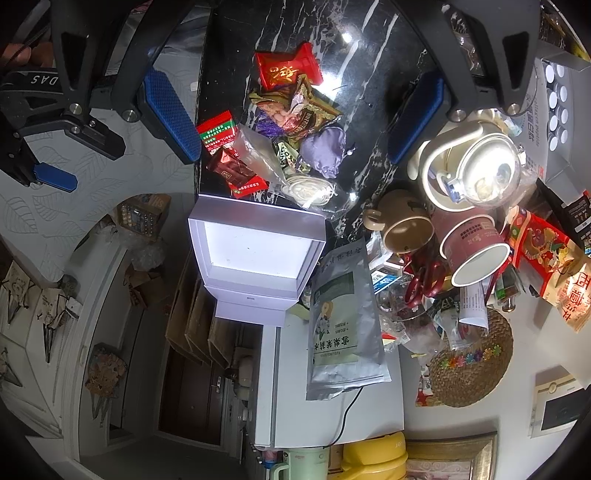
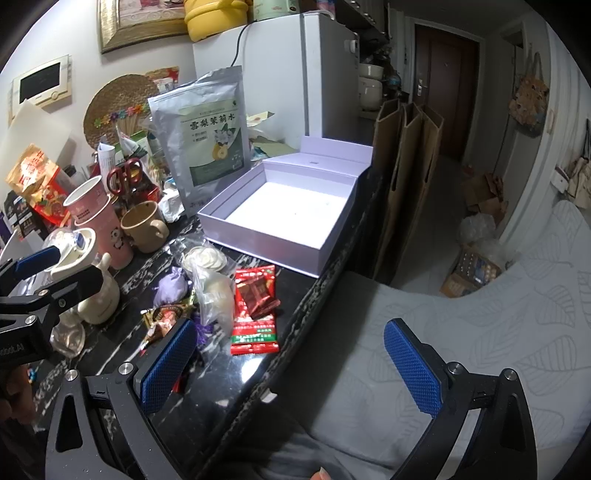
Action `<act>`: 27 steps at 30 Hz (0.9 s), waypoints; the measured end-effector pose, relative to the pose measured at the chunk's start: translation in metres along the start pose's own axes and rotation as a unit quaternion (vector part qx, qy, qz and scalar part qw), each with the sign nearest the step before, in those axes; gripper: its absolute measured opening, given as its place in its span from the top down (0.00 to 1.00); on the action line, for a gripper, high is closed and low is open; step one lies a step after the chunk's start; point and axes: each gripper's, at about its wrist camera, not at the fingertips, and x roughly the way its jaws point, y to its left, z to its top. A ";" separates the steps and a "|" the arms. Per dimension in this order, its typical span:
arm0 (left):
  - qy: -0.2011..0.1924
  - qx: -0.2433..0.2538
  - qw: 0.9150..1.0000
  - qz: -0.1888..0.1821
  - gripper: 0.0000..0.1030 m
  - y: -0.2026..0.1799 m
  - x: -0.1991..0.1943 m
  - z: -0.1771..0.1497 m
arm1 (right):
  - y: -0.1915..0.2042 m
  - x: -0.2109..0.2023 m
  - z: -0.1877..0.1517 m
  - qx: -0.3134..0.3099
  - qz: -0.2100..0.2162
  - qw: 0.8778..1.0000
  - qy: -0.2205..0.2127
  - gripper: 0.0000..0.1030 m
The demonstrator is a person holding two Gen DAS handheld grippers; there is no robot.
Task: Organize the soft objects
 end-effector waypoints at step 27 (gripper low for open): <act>-0.004 0.000 1.000 -0.008 0.00 0.000 -0.005 -0.001 | 0.002 -0.005 0.001 -0.002 0.003 1.000 -0.007 0.00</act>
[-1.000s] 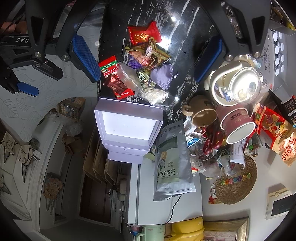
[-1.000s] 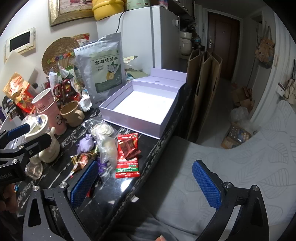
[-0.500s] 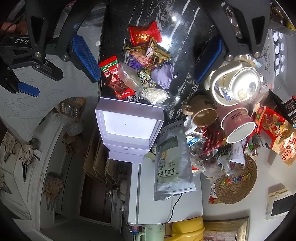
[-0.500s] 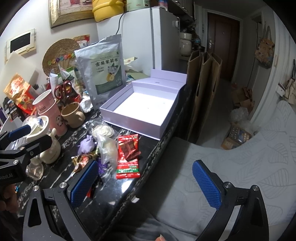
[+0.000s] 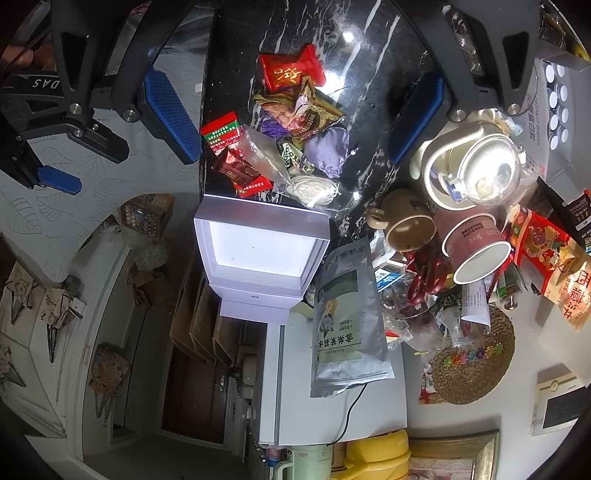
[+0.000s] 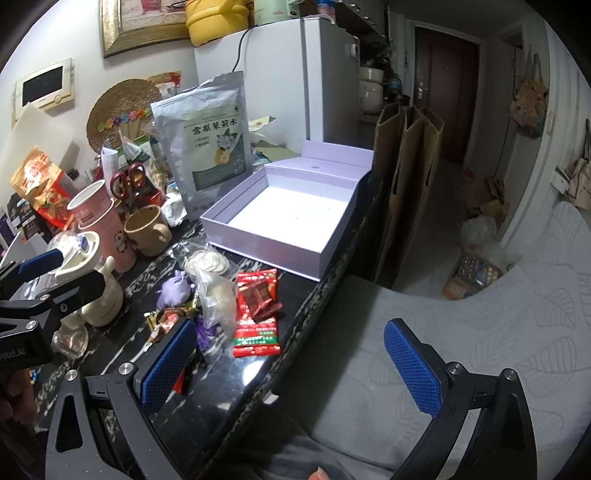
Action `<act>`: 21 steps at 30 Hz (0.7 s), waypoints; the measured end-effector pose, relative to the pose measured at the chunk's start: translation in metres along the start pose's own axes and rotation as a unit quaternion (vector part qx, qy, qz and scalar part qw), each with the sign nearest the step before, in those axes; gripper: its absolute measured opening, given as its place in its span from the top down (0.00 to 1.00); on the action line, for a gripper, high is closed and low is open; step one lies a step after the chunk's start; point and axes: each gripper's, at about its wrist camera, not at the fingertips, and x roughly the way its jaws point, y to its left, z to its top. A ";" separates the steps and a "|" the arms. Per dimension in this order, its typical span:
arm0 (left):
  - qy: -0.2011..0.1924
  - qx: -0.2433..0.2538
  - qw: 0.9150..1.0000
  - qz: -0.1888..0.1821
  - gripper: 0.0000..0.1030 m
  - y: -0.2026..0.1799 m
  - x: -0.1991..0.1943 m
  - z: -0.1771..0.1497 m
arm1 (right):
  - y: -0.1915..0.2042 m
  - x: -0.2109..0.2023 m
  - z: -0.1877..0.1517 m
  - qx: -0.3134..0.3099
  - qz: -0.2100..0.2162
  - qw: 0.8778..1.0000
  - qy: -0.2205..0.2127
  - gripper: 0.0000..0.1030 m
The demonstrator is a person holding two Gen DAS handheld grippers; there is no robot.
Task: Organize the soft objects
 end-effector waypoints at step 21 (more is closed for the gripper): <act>-0.001 0.000 1.000 0.000 0.00 -0.001 -0.001 -0.001 | 0.003 -0.001 0.000 -0.005 0.003 1.000 -0.005 0.00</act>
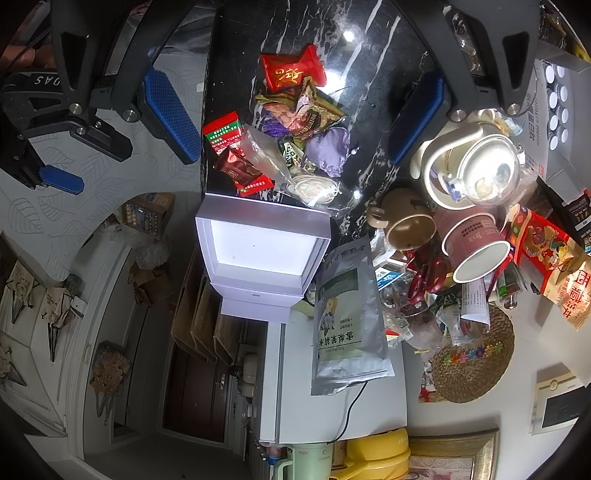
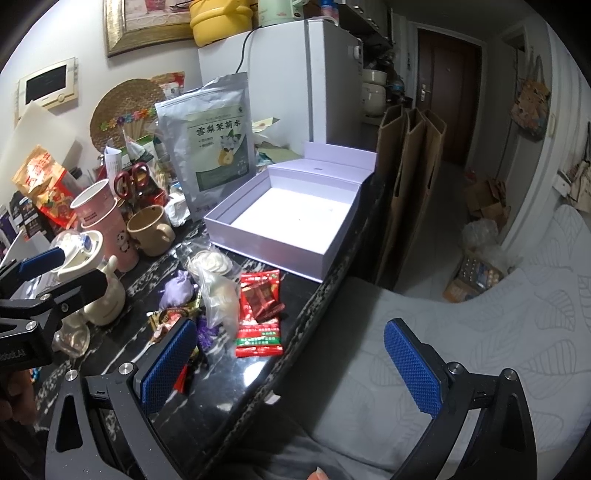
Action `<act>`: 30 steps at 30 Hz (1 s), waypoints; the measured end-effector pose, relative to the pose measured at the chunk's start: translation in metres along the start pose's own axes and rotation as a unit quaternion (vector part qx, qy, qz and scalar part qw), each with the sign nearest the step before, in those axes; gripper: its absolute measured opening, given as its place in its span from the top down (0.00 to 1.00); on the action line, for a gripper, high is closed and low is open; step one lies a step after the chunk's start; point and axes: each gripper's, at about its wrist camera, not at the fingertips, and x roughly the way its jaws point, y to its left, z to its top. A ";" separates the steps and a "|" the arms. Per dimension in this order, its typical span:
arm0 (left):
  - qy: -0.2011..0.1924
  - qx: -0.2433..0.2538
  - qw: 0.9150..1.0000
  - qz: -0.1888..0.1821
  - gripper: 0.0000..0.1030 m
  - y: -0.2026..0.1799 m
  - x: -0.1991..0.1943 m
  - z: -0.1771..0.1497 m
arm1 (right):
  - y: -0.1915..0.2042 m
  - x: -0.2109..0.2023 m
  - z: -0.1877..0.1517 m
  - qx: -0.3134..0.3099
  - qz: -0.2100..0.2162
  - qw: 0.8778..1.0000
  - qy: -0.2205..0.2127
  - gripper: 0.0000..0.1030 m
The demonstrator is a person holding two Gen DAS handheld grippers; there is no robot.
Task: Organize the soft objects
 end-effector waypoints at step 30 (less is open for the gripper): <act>0.042 -0.031 0.999 0.009 0.00 -0.005 0.038 -0.034 | -0.017 0.039 -0.025 -0.003 0.071 0.997 0.011 0.00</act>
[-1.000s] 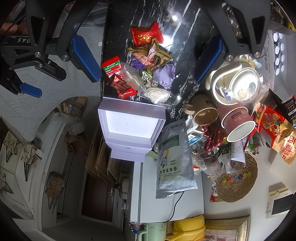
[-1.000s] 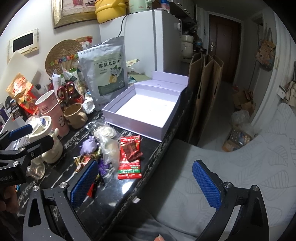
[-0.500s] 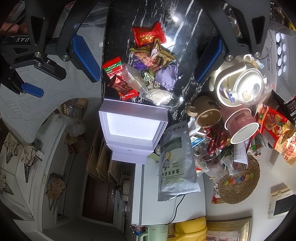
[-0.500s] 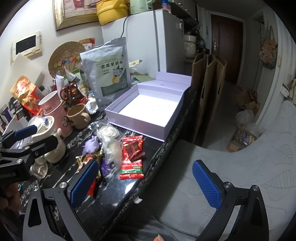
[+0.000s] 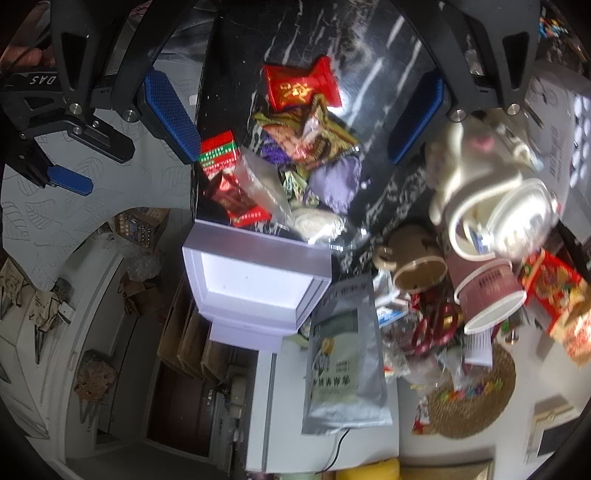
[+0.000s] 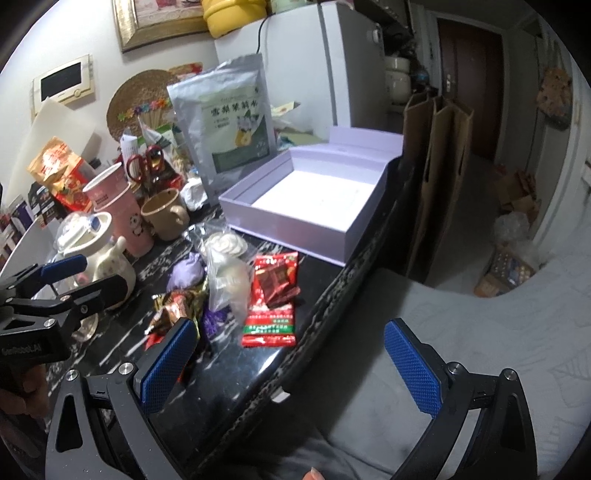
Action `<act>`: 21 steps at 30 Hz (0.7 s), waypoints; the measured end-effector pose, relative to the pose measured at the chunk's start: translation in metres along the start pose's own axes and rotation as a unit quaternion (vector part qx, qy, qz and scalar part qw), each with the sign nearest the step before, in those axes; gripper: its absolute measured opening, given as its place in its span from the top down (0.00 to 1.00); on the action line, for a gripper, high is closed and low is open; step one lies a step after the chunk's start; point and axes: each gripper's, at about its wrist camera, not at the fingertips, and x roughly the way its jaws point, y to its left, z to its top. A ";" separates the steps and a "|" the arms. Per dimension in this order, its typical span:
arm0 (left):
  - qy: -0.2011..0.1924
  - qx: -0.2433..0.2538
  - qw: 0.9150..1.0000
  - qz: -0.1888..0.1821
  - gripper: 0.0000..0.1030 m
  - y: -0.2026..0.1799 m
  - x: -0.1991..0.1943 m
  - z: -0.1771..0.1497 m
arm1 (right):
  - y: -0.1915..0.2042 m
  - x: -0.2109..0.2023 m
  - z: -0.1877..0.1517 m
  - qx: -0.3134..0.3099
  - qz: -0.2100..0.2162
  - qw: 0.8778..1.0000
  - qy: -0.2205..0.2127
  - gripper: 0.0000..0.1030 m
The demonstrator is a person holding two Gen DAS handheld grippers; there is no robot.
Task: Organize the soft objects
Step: 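Grasp the red candy wrapper with the left tool while the right tool grasps the brown chocolate packet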
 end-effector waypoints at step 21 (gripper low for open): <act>0.093 -0.074 0.993 -0.020 0.06 0.011 0.071 -0.064 | -0.030 0.060 -0.029 0.002 0.030 0.998 0.059 0.00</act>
